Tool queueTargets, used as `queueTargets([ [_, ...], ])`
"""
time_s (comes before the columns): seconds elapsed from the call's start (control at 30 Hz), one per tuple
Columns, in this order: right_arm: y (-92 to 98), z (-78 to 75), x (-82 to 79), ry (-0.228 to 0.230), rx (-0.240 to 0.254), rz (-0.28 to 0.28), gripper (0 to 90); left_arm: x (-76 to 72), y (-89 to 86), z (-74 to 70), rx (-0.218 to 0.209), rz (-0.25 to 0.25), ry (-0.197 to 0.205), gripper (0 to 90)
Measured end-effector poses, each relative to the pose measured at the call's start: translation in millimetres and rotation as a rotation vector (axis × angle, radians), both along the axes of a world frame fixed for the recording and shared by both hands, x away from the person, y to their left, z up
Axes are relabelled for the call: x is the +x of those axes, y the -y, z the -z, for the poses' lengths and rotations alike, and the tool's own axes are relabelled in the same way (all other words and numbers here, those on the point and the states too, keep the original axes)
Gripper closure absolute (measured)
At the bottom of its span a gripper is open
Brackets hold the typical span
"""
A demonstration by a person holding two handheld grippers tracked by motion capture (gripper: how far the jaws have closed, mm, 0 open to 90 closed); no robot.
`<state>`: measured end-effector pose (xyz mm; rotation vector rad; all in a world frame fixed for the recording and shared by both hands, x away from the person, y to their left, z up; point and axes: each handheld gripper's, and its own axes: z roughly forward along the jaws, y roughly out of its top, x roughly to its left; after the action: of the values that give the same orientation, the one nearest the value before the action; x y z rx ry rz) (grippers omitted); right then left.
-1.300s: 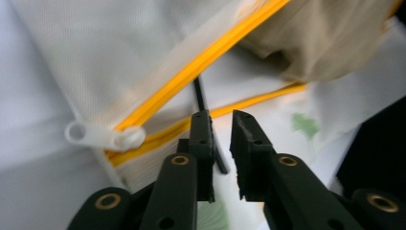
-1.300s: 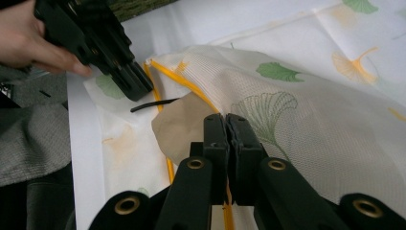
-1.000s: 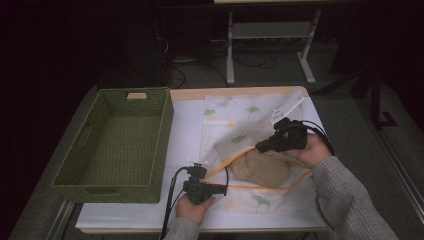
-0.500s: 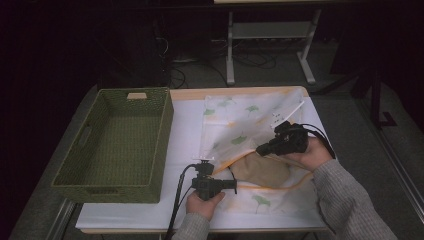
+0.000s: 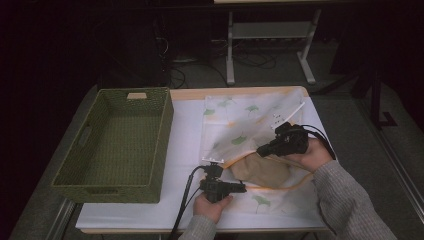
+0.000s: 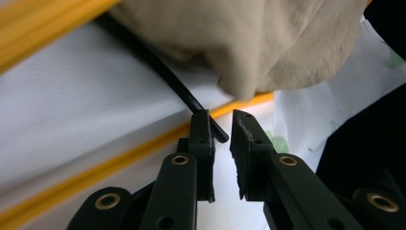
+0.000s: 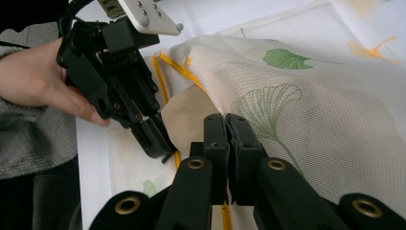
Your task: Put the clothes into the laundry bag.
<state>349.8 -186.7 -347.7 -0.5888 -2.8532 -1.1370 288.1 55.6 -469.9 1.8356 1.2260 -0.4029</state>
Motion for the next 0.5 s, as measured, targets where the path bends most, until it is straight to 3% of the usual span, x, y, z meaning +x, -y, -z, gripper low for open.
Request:
queueTargets([
  [0.13,-2.2,0.8,0.9,0.0,-0.003,-0.006,86.6,4.0,5.2,-1.5,-0.028,-0.023,0.007,75.5],
  [0.37,-0.7,1.9,2.7,-0.007,-0.006,-0.001,86.6,-10.1,-5.3,-7.9,-0.041,0.001,0.032,74.3],
  [0.5,-3.7,2.3,2.2,-0.001,-0.013,-0.001,86.9,-7.5,-1.4,-10.7,-0.061,-0.011,0.037,70.8],
])
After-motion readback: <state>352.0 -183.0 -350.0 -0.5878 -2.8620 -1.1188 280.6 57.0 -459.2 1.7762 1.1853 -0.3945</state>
